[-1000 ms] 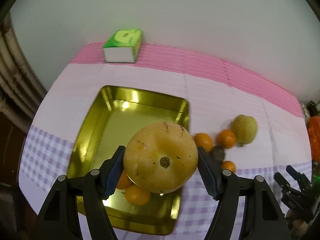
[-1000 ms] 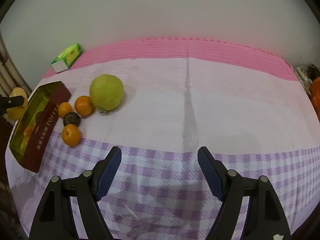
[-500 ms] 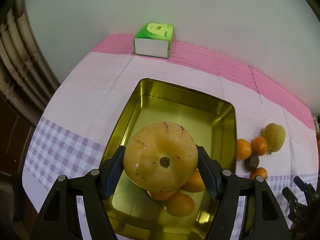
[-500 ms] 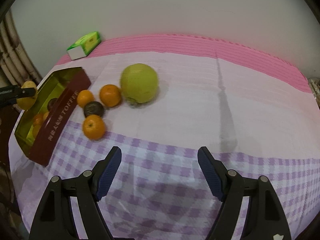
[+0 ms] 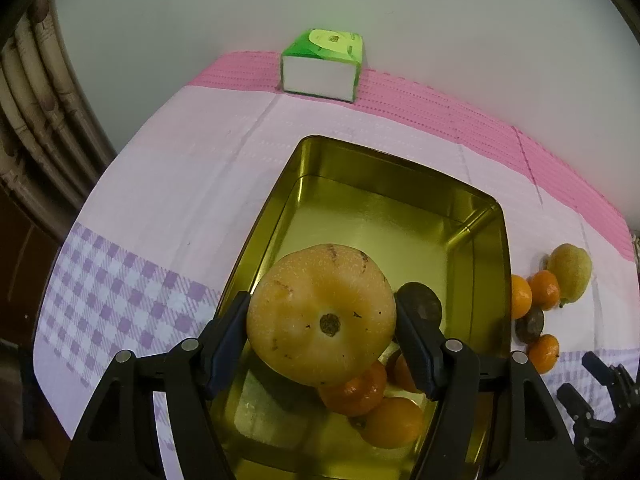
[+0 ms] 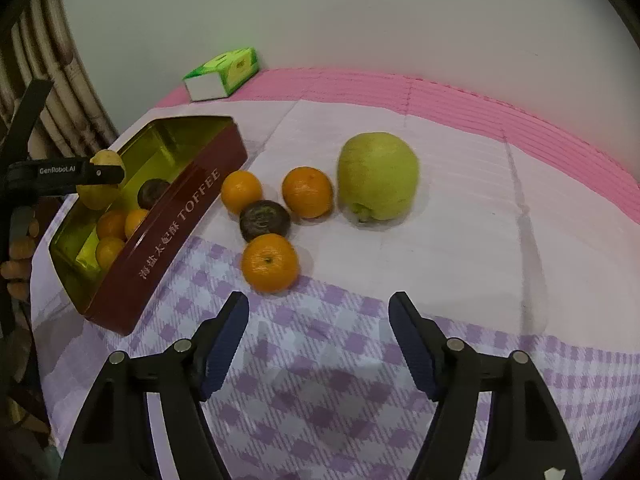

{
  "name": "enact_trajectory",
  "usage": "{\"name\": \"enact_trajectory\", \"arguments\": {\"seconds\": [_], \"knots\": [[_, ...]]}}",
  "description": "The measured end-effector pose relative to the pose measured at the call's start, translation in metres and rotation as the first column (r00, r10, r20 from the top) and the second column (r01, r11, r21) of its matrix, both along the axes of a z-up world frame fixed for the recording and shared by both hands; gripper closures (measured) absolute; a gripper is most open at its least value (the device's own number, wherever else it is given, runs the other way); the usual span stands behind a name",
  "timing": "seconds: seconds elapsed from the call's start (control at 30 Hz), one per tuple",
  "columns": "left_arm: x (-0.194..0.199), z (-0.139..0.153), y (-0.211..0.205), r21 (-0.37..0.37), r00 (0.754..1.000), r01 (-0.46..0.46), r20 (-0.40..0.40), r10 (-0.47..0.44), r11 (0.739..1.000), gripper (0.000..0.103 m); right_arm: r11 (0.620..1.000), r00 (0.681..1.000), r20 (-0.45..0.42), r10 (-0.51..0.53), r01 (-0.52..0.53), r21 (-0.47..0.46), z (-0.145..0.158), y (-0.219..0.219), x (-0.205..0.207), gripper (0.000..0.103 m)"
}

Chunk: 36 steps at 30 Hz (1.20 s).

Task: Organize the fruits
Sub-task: 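Lower the tan pear into the tin and open the left gripper while the right gripper grasps a mandarin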

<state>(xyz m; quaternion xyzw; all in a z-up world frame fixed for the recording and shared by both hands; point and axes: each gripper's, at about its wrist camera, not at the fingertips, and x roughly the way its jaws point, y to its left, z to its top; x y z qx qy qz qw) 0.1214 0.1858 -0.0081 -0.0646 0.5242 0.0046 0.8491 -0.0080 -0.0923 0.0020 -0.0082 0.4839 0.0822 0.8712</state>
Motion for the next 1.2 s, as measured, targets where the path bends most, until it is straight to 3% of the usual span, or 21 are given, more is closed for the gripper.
{"name": "enact_trajectory", "arguments": {"seconds": [0.6,1.2], "knots": [[0.006,-0.017,-0.001,0.006,0.999,0.008,-0.042,-0.008,1.0,0.033,0.999,0.999,-0.023,0.048,-0.048,-0.005,-0.016,0.028,0.029,0.04],[0.007,-0.026,-0.006,0.01,0.998,0.011,-0.067,-0.011,1.0,0.033,0.999,0.997,-0.057,0.053,-0.052,0.004,-0.029,0.036,0.036,0.064]]}}
